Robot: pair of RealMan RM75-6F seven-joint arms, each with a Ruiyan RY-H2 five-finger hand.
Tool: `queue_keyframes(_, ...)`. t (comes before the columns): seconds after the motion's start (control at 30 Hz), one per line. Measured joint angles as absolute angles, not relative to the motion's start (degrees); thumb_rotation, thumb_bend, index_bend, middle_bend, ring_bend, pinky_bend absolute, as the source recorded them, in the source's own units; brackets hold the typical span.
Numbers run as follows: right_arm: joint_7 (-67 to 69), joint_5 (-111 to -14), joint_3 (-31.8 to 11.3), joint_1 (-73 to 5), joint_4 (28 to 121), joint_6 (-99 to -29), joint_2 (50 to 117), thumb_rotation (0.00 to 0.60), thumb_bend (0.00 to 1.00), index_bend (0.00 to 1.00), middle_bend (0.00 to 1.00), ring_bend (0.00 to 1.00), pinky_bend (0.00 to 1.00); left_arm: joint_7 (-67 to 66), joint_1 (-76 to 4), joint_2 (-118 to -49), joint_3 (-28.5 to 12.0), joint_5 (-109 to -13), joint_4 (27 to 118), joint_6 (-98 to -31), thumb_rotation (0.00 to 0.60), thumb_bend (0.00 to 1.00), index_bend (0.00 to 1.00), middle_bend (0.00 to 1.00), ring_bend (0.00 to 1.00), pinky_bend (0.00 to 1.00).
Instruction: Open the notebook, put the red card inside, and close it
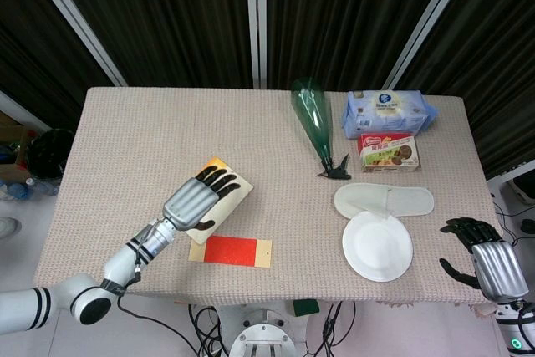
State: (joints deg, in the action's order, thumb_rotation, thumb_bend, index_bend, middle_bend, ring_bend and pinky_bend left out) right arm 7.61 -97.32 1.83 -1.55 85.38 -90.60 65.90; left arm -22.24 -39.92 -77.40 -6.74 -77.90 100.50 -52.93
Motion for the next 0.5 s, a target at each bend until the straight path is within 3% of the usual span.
queue_keyframes(0.5, 8.0, -96.7, 0.7, -1.3, 86.4, -92.5, 62.7, 0.6, 0.17, 0.35, 0.27, 0.21, 0.26, -31.2, -49.6, -90.4, -10.1, -63.1, 91.8, -46.9, 0.6, 0.15, 0.14, 0.08, 0.07, 0.1)
